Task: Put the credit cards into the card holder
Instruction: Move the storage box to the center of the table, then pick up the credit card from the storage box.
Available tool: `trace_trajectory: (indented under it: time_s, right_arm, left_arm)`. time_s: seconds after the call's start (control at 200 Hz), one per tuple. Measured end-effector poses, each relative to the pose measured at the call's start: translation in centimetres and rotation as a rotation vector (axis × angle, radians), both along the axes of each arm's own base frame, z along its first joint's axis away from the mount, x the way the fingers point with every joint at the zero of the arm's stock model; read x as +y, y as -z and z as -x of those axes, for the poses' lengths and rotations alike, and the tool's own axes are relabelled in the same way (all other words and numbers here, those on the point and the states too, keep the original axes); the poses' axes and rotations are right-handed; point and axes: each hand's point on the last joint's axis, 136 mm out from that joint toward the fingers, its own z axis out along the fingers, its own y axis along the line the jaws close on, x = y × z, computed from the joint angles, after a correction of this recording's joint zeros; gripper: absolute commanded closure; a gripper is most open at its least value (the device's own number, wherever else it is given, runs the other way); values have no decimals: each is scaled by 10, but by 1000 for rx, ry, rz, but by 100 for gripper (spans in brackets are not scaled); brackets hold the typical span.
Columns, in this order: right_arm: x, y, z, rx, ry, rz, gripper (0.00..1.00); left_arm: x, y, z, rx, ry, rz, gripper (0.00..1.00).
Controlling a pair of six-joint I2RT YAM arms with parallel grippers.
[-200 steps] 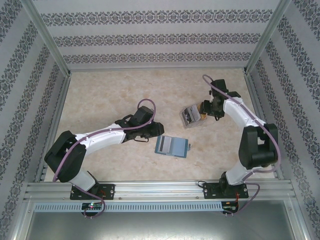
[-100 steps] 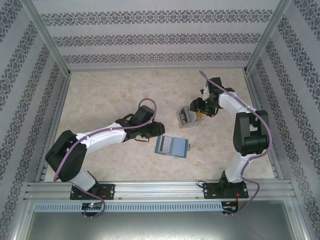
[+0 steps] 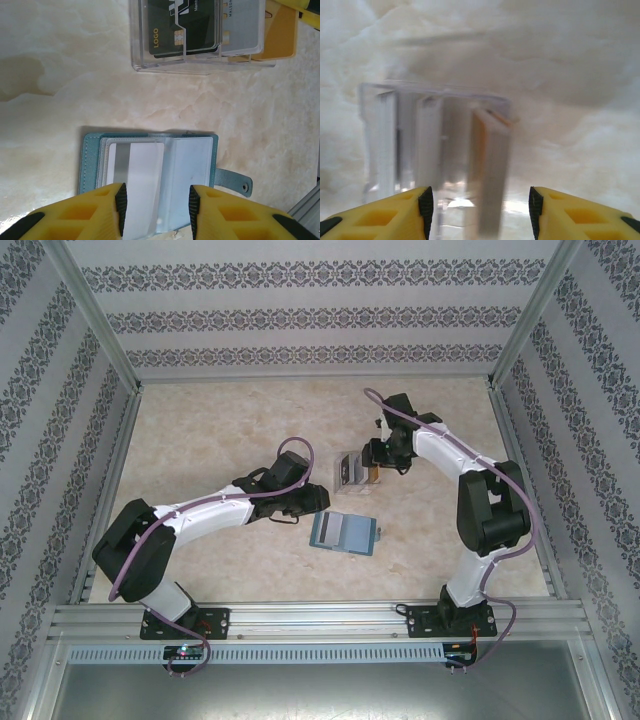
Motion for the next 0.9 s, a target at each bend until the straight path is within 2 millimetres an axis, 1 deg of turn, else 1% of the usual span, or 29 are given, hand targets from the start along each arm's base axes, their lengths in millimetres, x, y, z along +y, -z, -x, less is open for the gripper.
trace_trajectory:
  time_s: [0.07, 0.14, 0.33, 0.445, 0.609, 0.899]
  right_arm:
    - [-9, 2, 0, 0, 17, 51, 46]
    - [-14, 2, 1, 0, 24, 88, 46]
    - [-9, -3, 1, -15, 5, 158, 46]
    - [-8, -1, -1, -17, 0, 193, 46]
    - [-12, 8, 1, 8, 3, 226, 46]
    - [-20, 5, -1, 3, 14, 269, 48]
  left_arm:
    - [0, 0, 0, 0, 0, 0, 60]
    - [0, 0, 0, 0, 0, 0, 60]
    - [0, 0, 0, 0, 0, 0, 60]
    - [0, 0, 0, 0, 0, 0, 61]
    - [0, 0, 0, 0, 0, 0, 60]
    - [0, 0, 0, 0, 0, 0, 61]
